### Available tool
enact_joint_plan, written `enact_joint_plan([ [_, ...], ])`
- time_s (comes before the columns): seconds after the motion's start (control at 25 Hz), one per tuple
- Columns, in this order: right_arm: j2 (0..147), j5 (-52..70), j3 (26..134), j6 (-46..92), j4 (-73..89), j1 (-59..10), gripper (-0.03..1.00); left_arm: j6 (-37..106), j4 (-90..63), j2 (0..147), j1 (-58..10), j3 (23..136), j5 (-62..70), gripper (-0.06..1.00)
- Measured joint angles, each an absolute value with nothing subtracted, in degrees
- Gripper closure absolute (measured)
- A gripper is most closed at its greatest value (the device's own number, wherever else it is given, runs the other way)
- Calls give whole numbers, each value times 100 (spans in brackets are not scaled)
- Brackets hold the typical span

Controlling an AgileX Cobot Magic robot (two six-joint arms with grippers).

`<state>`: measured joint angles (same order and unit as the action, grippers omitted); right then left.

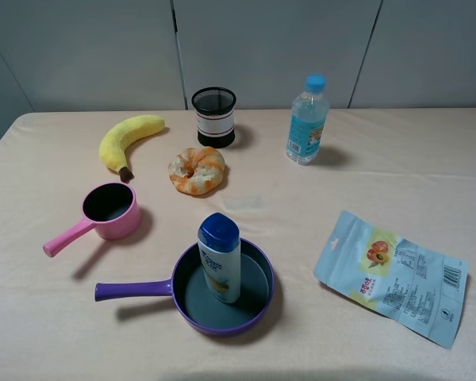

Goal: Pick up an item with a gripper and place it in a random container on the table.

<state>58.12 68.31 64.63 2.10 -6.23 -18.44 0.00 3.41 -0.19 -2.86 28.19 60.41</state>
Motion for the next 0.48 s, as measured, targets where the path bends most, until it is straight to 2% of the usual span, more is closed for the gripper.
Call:
enact_joint_plan([
  [0.28,4409,6358,5426,-179,-483,-1785,27,0,341,-19,-286,2819,6041,7],
  [0.48,3385,6330,4636,-280,-398,-1203,27,0,341,-19,-286,2819,6041,7],
])
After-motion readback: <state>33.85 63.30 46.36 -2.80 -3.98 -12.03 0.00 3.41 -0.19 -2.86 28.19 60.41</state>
